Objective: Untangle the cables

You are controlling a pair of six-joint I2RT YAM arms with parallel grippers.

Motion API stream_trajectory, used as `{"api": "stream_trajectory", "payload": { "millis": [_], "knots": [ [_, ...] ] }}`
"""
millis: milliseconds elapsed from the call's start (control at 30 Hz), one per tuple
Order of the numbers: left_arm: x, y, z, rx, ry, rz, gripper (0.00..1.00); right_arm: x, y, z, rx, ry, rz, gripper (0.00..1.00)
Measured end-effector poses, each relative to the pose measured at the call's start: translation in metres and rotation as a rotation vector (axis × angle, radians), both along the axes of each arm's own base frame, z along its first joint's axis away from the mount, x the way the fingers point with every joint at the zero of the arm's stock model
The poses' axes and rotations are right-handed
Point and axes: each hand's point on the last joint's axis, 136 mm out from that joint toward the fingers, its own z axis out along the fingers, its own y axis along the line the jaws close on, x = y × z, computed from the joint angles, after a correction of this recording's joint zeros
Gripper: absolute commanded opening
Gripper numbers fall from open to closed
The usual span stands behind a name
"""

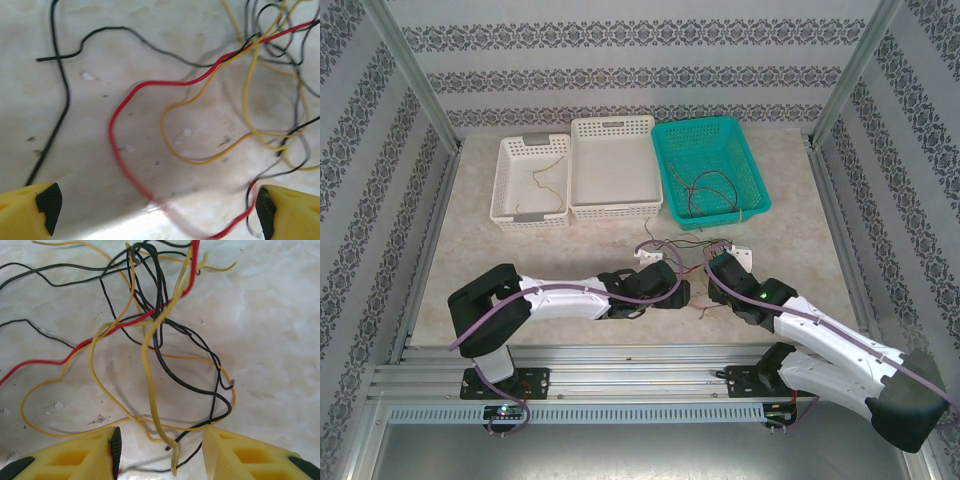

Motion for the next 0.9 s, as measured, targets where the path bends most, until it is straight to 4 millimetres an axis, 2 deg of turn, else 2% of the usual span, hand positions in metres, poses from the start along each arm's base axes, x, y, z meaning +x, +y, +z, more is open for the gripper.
{"api": "stream_trajectory", "payload": {
  "millis": [300,600,633,733,800,900],
  "knots": [
    [-0.016,-0.022,0.026,-0.115,-0.077,-0.009,1.00,0.002,-0.002,0.002,0.018,-0.022,-0.012,0.46],
    [-0.017,-0.025,-0.003,-0.068,-0.029,0.008,0.99,0.003,-0.003,0.001,0.020,-0.023,-0.019,0.44],
    [-0.016,-0.027,-0.007,-0.062,-0.024,0.007,0.96,0.002,-0.004,0.001,0.019,-0.022,-0.019,0.44],
    [-0.012,-0.033,-0.017,-0.054,-0.006,0.013,0.78,0.001,-0.004,-0.001,0.019,-0.018,-0.018,0.43],
    [-0.010,-0.033,-0.023,-0.044,0.003,0.018,0.70,0.001,-0.004,-0.003,0.019,-0.017,-0.018,0.43],
    [-0.005,-0.030,-0.029,-0.034,0.011,0.030,0.48,0.000,-0.003,-0.004,0.025,-0.014,-0.014,0.43]
  ]
}}
